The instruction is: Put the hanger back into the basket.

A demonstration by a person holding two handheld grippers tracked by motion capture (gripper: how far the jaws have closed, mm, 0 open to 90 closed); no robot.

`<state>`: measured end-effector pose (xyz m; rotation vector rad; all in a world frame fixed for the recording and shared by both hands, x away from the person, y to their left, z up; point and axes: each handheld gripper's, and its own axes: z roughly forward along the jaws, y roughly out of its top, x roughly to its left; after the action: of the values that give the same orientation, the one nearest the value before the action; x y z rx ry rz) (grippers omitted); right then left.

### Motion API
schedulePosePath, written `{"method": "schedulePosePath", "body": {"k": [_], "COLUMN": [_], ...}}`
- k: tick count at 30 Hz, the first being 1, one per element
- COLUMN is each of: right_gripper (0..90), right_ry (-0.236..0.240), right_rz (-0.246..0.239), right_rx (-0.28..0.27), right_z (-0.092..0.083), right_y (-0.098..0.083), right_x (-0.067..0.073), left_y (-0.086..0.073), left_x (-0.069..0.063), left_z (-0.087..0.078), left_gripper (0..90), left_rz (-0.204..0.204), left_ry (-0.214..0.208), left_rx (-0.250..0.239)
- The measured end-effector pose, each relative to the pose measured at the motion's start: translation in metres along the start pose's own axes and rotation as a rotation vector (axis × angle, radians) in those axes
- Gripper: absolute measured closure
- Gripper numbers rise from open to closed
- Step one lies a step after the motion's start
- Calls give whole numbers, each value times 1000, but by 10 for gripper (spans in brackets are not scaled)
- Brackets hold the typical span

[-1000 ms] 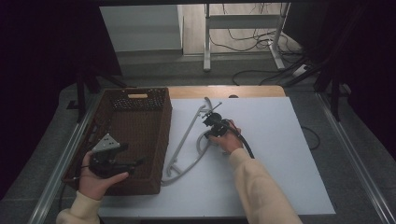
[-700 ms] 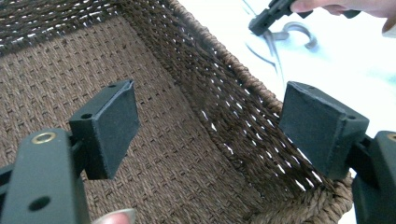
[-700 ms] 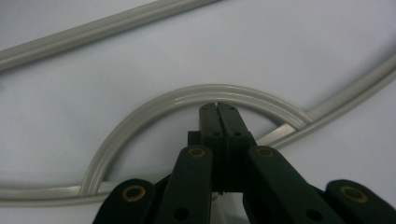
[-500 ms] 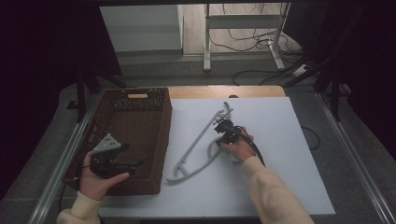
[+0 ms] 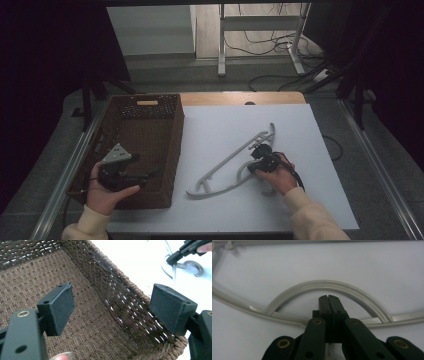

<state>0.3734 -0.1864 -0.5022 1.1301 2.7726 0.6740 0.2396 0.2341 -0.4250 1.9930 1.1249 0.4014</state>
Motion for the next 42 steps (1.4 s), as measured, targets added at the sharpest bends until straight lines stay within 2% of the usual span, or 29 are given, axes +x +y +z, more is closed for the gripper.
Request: {"method": "schedulePosePath", "body": {"k": [9, 10, 15, 17, 18, 20, 21, 23, 24, 26, 28, 29, 30, 31, 34, 38, 40, 41, 42], "right_gripper": [900, 900, 900, 900, 900, 900, 900, 900, 900, 900, 899, 899, 899, 899, 899, 893, 832, 832, 633], "right_ry": [3, 4, 8, 6, 10, 11, 11, -3, -9, -17, -27, -27, -38, -38, -61, -67, -60, -60, -51], "right_rz": [-1, 6, 11, 15, 32, 49, 49, 86, 101, 118, 159, 159, 188, 188, 210, 221, 212, 212, 183], "right_rx": [9, -4, -12, -41, -91, -147, -147, -212, -226, -233, -250, -250, -251, -251, -258, -264, -267, -267, -281], "right_z": [-12, -13, -14, -19, -31, -47, -47, -68, -72, -77, -85, -85, -90, -90, -97, -100, -99, -99, -97], "right_y": [-24, -28, -30, -30, -31, -36, -36, -50, -56, -63, -83, -83, -95, -95, -111, -115, -117, -117, -116], "right_x": [5, 6, 4, 4, 4, 4, 4, 3, 3, 2, -2, -2, -3, -3, -5, -10, -13, -13, -15], "left_y": [0, 0, 0, 0, 1, 1, 1, 1, 0, 1, 1, 1, 2, 2, 2, 3, 3, 3, 3], "left_x": [-1, -1, -1, -2, -3, -3, -3, -3, -4, -4, -5, -5, -6, -6, -6, -6, -7, -8, -8], "left_z": [1, 1, 2, 2, 1, 0, 0, -1, 0, 0, 1, 1, 1, 1, 3, 4, 4, 4, 4], "left_gripper": [197, 197, 197, 197, 197, 198, 198, 198, 198, 198, 198, 198, 198, 198, 198, 198, 198, 198, 198], "left_rz": [7, 5, 3, 8, 11, 9, 10, 12, 14, 17, 19, 21, 22, 22, 25, 25, 27, 27, 27], "left_ry": [-5, -3, -5, -5, -5, -6, -6, -6, -9, -11, -14, -17, -20, -20, -22, -22, -21, -20, -20], "left_rx": [3, 3, 6, 5, 1, -2, -3, -4, -4, -2, -1, -2, -5, -5, -1, 2, 2, 3, 3]}}
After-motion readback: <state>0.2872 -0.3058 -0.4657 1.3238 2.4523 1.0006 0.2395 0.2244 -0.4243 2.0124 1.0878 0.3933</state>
